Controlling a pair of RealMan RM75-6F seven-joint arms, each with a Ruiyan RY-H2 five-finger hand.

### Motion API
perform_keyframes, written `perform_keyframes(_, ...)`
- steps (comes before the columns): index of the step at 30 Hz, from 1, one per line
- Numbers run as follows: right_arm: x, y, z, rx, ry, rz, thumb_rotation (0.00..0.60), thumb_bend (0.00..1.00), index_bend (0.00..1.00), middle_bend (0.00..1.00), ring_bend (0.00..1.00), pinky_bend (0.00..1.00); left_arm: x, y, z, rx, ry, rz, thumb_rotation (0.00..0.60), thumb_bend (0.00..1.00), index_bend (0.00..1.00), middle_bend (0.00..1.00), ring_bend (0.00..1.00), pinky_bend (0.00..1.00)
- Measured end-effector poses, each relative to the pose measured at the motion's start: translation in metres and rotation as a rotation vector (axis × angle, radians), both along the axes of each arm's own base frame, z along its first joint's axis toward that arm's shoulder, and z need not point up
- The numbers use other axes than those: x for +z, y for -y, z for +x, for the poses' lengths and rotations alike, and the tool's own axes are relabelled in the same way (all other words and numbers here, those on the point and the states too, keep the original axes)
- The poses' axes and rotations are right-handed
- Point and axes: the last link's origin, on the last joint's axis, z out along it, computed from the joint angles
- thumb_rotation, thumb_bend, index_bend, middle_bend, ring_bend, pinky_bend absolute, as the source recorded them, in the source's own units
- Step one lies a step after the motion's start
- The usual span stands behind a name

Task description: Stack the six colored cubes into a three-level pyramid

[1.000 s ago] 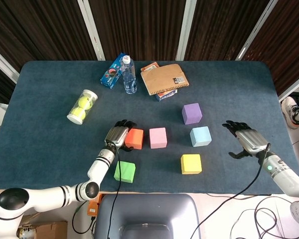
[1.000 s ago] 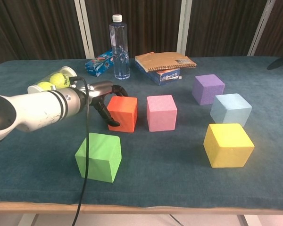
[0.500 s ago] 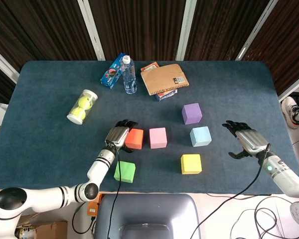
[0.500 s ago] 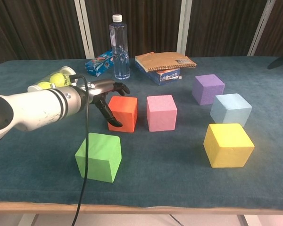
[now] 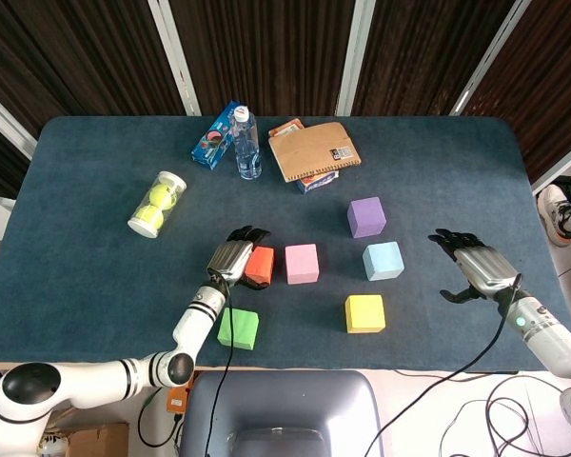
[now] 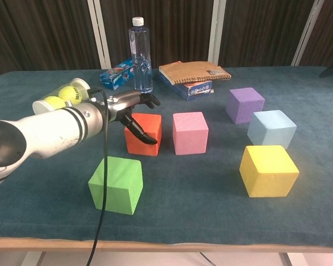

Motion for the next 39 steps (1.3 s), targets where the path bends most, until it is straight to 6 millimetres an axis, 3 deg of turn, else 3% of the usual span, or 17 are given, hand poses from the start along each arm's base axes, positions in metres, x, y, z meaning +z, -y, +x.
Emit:
perform_keyframes(4, 0.001, -0.001, -0.001, 0.0, -0.003, 0.002, 0.6, 0.2, 0.0, 0.0, 0.0, 0.0, -0.001, -0.003, -0.001, 0.009, 0.015, 0.011, 0.516, 0.12, 0.17, 0.13, 0.02, 0.1)
perform_keyframes(39, 0.005, -0.001, -0.001, -0.004, 0.005, 0.002, 0.6, 0.2, 0.0, 0.0, 0.0, 0.0, -0.013, -0.009, -0.003, 0.02, 0.016, 0.057, 0.512, 0.12, 0.17, 0.13, 0.02, 0.1)
